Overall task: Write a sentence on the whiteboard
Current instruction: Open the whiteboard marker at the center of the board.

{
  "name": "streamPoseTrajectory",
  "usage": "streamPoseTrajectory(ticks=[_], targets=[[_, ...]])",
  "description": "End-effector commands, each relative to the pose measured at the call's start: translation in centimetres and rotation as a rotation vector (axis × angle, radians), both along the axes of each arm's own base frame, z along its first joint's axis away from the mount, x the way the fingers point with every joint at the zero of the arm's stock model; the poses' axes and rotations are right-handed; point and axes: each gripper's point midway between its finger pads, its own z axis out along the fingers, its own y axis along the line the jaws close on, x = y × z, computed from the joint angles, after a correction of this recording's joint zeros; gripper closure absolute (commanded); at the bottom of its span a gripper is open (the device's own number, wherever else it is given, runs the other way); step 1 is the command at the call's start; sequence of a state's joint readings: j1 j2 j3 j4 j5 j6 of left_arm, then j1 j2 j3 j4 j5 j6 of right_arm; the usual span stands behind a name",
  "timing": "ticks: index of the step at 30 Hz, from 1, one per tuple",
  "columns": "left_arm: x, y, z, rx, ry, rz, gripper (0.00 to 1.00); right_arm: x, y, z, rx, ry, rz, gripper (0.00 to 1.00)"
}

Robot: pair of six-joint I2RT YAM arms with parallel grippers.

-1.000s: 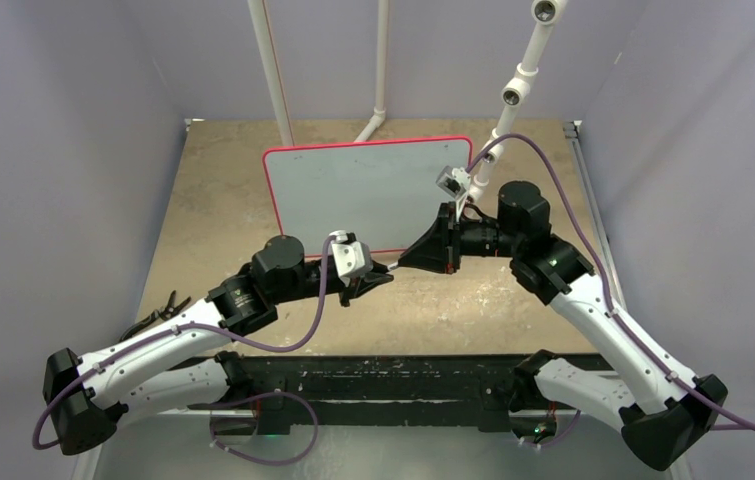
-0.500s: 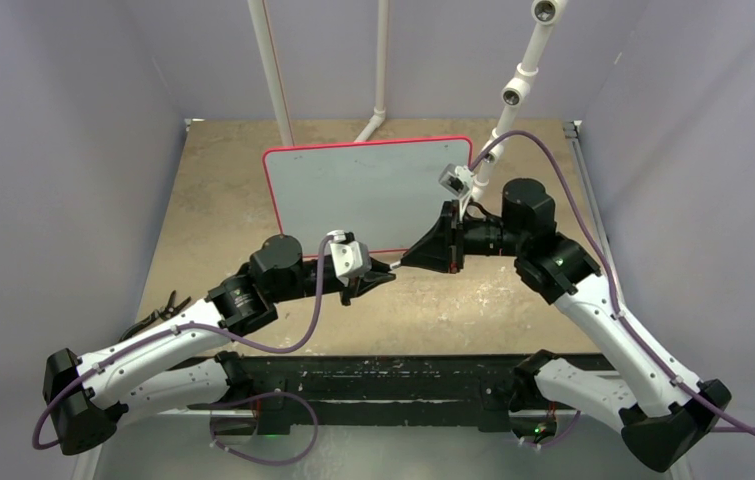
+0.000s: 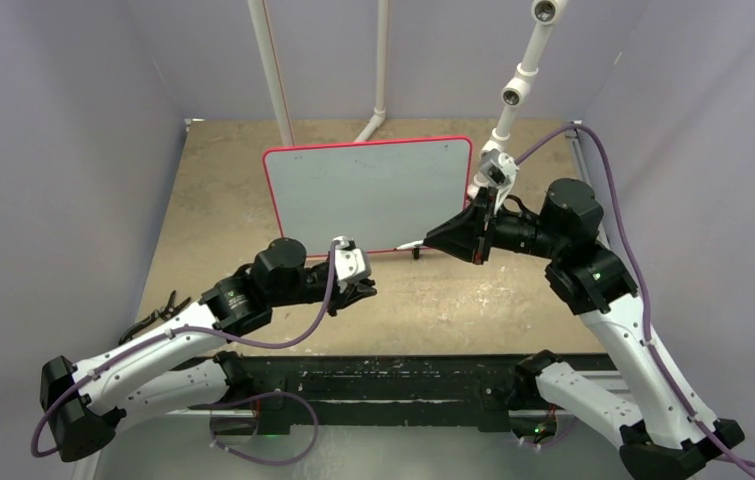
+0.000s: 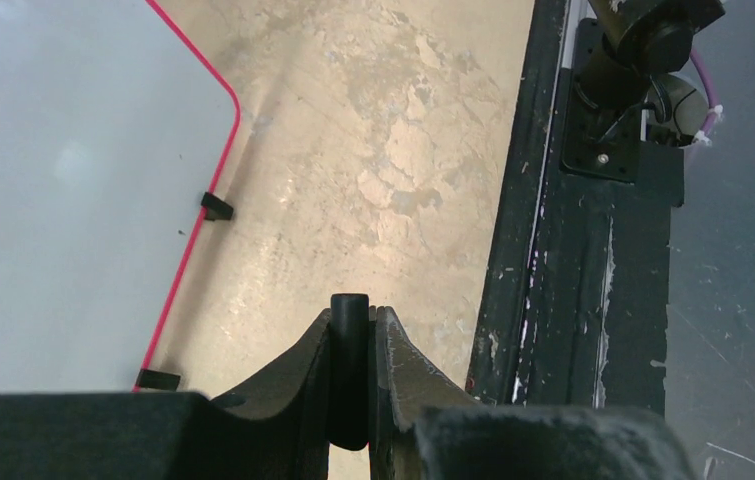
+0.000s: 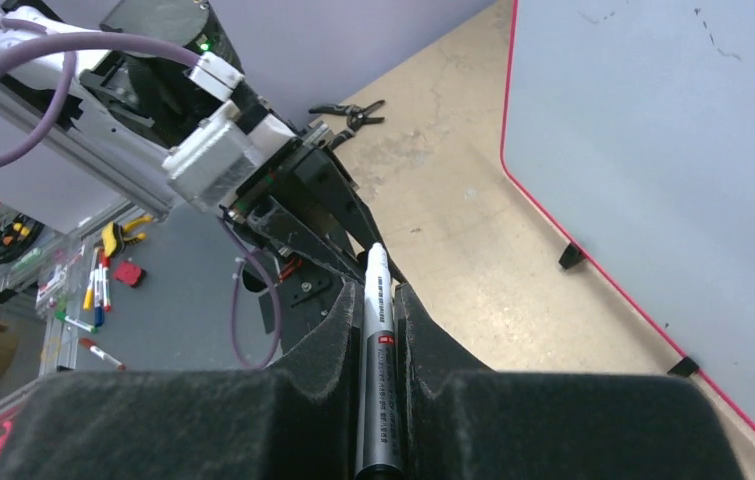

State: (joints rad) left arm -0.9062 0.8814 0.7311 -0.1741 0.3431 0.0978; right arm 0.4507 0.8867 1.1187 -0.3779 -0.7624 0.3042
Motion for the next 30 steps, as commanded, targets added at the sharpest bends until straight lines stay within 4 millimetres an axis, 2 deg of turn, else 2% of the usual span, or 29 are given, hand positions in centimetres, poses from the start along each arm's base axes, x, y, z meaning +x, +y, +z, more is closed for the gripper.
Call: streamPoseTrajectory(ticks=[1, 7, 11, 14, 19, 22, 25, 30], targets=[[-0.3, 0.6, 0.2, 0.002, -0.01, 0.004, 1.0, -0.2, -0.2, 1.9, 0.012, -0.068, -0.002, 1.0], [0.1, 0.8, 0.6, -0.011, -0.001, 0.043, 1.0, 0.3, -0.7, 2.2, 0.002, -0.08, -0.052, 1.0], [1.2, 0.8, -0.2, -0.025, 0.112, 0.162, 1.0, 1.9, -1.4, 1.3, -0.021, -0.081, -0.15, 1.0], [1.8, 0.7, -2.3, -0.036, 0.245, 0.269, 1.0, 3.3, -2.2, 0.0, -0.064, -0.103, -0.226, 1.0], [3.1, 1.3, -7.3, -0.061, 0.385, 0.463, 1.0, 3.5, -2.3, -1.3, -0.059, -0.113, -0.241, 1.0], [3.6, 1.3, -10.6, -0.035, 0.438, 0.541, 1.0, 3.3, -2.4, -1.3, -0.052, -0.131, -0.24, 1.0], [3.6, 0.8, -13.4, 0.018, 0.457, 0.565, 1.0, 3.1, -2.5, -1.5, -0.036, -0.141, -0.239, 1.0], [3.9, -0.1, -16.3, 0.079, 0.46, 0.577, 1.0, 2.5, -2.4, -2.0, -0.012, -0.143, -0.225, 1.0]])
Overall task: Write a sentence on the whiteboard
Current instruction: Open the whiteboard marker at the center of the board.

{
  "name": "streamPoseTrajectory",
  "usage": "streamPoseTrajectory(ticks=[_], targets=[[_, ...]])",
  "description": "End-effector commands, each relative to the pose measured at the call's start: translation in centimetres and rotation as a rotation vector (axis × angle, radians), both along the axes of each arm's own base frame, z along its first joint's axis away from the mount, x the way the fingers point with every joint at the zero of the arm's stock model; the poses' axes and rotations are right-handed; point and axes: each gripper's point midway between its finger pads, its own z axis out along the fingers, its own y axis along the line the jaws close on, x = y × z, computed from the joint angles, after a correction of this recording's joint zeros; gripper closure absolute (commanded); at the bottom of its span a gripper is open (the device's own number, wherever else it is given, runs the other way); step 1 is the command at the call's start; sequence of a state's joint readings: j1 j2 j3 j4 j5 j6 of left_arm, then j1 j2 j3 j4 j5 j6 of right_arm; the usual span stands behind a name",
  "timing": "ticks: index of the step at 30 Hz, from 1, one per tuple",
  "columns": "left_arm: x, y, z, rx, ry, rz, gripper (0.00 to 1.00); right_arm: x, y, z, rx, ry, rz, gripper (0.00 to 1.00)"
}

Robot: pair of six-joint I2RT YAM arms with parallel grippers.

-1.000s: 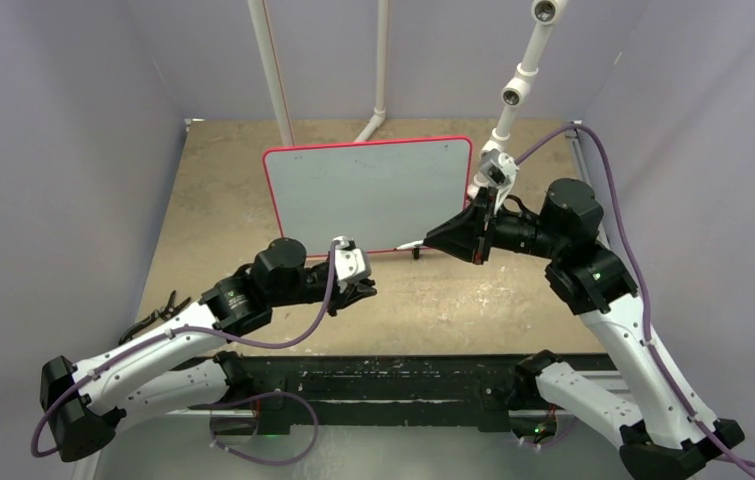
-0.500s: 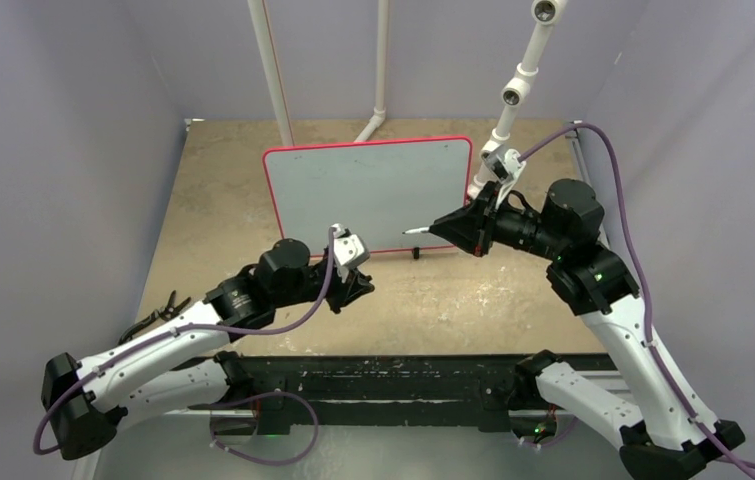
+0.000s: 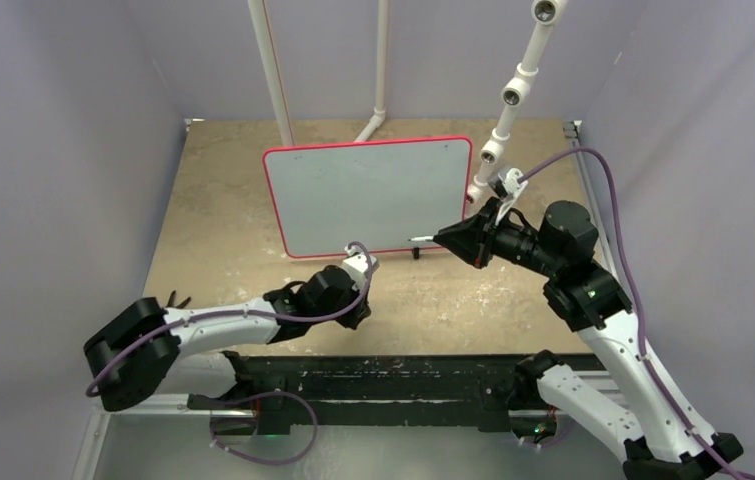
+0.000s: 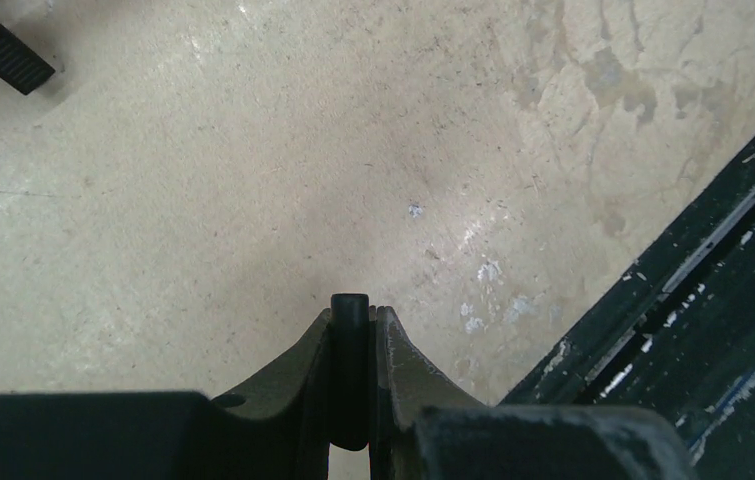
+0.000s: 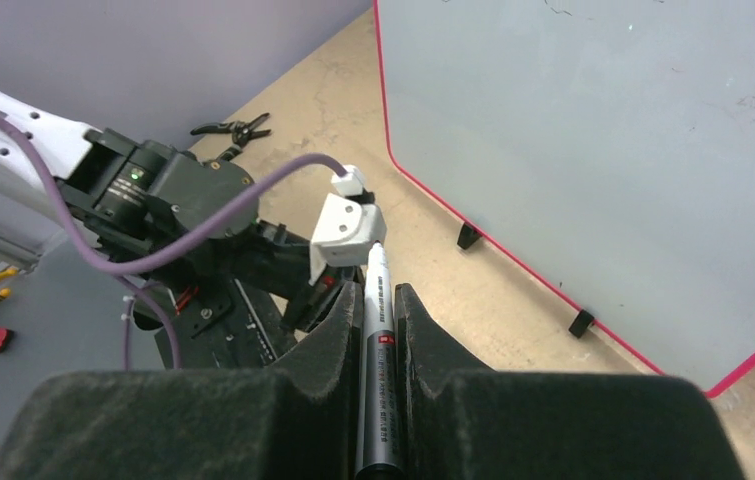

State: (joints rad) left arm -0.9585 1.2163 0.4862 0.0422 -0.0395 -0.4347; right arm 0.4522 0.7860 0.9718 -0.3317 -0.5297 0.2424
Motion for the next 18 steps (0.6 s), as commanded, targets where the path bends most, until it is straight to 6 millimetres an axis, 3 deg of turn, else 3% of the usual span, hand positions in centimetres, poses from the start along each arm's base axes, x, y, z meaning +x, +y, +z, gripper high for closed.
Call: streamPoseTrajectory(ticks=[1, 12, 17, 18], targets=[[1.8, -1.9, 0.0, -0.061, -0.042, 0.059, 1.0, -0.2, 0.0, 1.3, 0.044, -0.075, 0.0, 1.0], [2.3, -2.1, -4.3, -0.001, 0.015, 0.104, 1.0, 0.0, 0.0, 0.5, 0.032, -0.068, 0.0, 1.0], [2.4, -1.9, -4.8, 0.026, 0.025, 0.12, 1.0, 0.1, 0.1, 0.6, 0.036, -0.071, 0.002, 1.0], [2.5, -1.7, -4.7, 0.028, 0.022, 0.125, 0.96, 0.2, 0.1, 0.5, 0.035, -0.067, 0.002, 1.0]])
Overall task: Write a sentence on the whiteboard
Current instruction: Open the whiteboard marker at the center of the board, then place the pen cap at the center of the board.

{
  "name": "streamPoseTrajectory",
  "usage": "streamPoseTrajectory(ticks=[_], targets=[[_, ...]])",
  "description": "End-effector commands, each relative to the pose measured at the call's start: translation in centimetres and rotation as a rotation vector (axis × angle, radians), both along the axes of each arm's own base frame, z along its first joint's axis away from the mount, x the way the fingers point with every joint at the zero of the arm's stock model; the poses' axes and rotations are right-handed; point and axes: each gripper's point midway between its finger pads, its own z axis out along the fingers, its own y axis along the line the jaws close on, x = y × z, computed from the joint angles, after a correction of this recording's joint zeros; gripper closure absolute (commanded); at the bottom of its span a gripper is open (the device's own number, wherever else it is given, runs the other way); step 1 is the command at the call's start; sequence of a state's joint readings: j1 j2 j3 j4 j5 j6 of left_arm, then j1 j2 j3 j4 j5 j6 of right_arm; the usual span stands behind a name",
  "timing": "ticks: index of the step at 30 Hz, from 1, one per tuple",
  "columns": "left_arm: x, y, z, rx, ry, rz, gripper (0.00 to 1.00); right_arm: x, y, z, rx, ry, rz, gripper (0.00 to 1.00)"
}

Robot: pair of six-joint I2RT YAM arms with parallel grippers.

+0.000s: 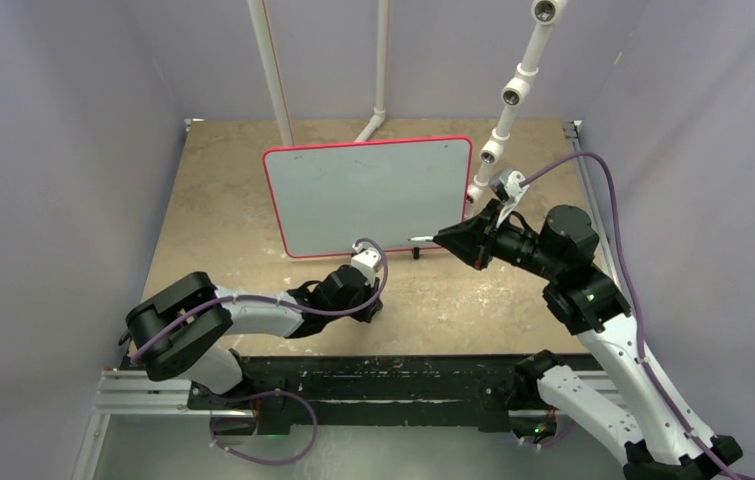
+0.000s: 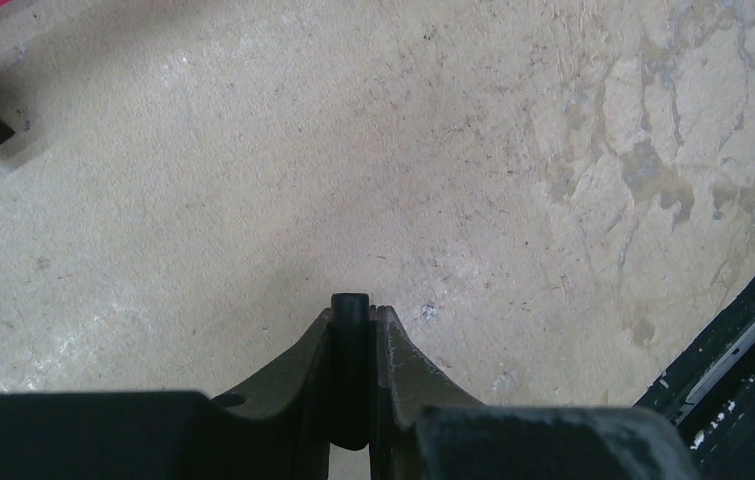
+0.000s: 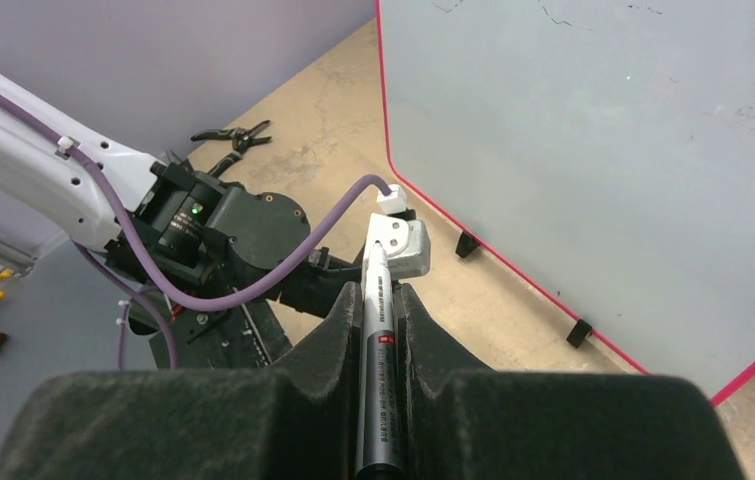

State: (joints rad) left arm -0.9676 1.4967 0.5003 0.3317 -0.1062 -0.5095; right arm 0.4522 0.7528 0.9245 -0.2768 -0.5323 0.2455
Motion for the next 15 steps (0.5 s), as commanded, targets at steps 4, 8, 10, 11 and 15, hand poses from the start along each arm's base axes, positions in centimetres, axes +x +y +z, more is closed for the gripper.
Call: streamPoseTrajectory(ticks=[4, 8, 10, 11, 15], targets=[[0.0, 1.3, -0.4, 0.044, 0.011, 0.05, 0.75, 0.5, 0.2, 0.5, 0.017, -0.031, -0.004, 1.0], [0.1, 1.2, 0.8, 0.033, 0.001, 0.052, 0.58, 0.6, 0.3, 0.6, 0.021, -0.031, -0.002, 1.0], [0.4, 1.0, 1.9, 0.017, -0.015, 0.055, 0.51, 0.7, 0.3, 0.7, 0.021, -0.032, -0.005, 1.0], [0.4, 1.0, 2.5, 0.01, -0.023, 0.055, 0.49, 0.7, 0.3, 0.7, 0.02, -0.032, -0.006, 1.0], [0.8, 0.7, 5.3, -0.015, -0.056, 0.046, 0.26, 0.7, 0.2, 0.7, 0.021, -0.031, -0.013, 1.0]])
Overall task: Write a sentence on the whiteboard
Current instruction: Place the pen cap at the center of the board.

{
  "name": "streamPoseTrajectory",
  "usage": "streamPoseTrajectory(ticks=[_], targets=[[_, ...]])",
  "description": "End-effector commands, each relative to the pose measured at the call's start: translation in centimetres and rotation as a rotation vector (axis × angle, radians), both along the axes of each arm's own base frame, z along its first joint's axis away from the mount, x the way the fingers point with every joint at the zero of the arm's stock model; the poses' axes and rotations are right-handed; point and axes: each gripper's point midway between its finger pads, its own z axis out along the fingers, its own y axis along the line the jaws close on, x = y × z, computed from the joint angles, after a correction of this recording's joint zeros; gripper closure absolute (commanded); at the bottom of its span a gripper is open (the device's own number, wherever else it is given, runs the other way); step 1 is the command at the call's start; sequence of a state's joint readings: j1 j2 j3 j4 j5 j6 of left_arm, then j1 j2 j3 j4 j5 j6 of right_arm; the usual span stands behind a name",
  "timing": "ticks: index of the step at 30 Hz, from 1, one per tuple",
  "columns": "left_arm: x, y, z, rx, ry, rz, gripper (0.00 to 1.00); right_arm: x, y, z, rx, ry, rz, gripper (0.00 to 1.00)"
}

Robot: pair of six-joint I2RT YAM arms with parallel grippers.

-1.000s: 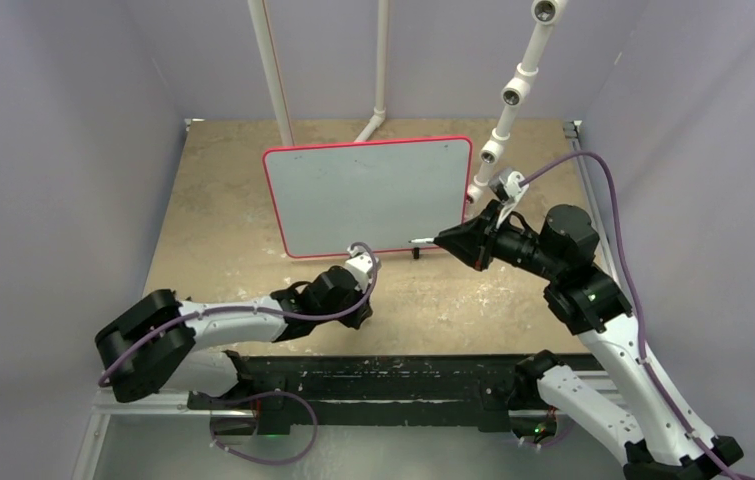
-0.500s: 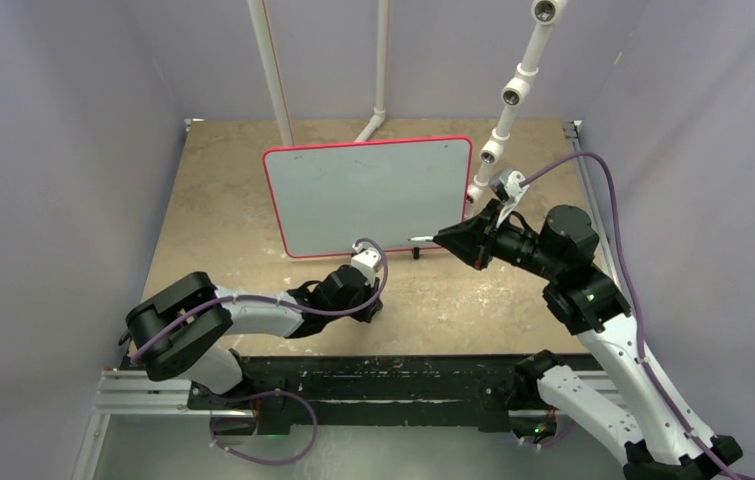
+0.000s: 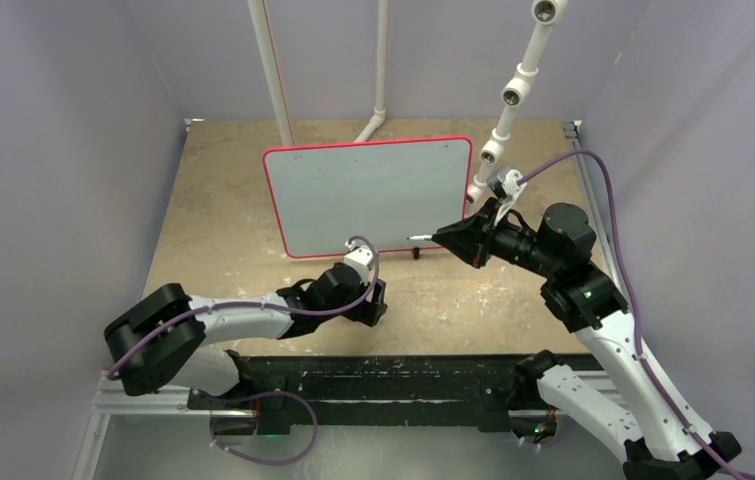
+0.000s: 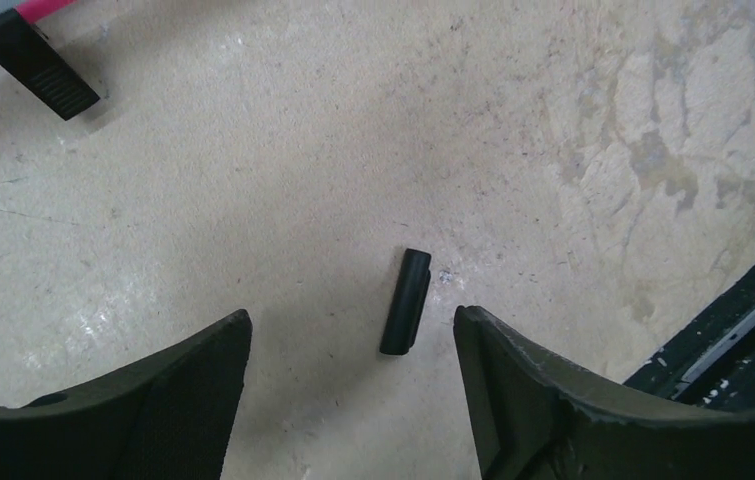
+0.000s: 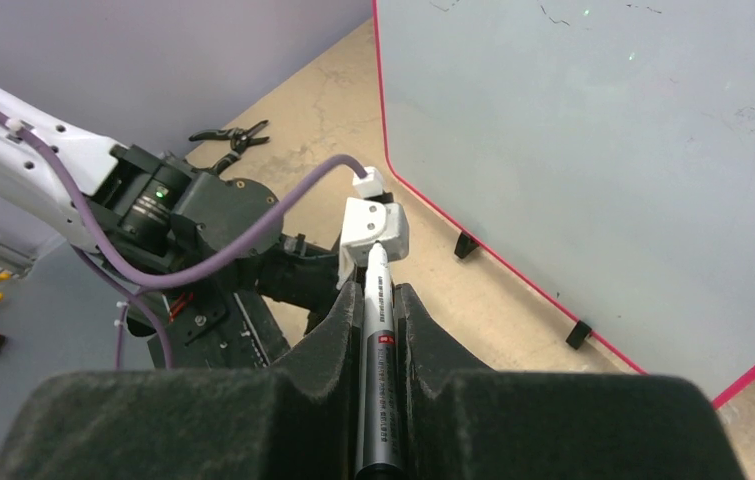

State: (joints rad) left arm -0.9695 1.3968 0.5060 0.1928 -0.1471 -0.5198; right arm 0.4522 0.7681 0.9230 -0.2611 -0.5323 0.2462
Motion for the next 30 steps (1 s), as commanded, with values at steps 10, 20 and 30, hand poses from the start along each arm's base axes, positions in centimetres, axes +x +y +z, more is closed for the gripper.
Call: streamPoseTrajectory(ticks=[10, 20, 30], targets=[[3.3, 2.3, 13.9, -0.017, -0.182, 0.02, 0.18, 0.3, -0.1, 0.8, 0.025, -0.028, -0.023, 1.0], [10.1, 10.9, 22.0, 0.017, -0.301, 0.122, 0.17, -0.4, -0.2, 2.6, 0.117, -0.082, -0.024, 1.0], [14.1, 18.7, 27.0, -0.055, -0.424, 0.314, 0.17, 0.4, 1.2, 3.4, 0.227, -0.132, -0.057, 1.0]])
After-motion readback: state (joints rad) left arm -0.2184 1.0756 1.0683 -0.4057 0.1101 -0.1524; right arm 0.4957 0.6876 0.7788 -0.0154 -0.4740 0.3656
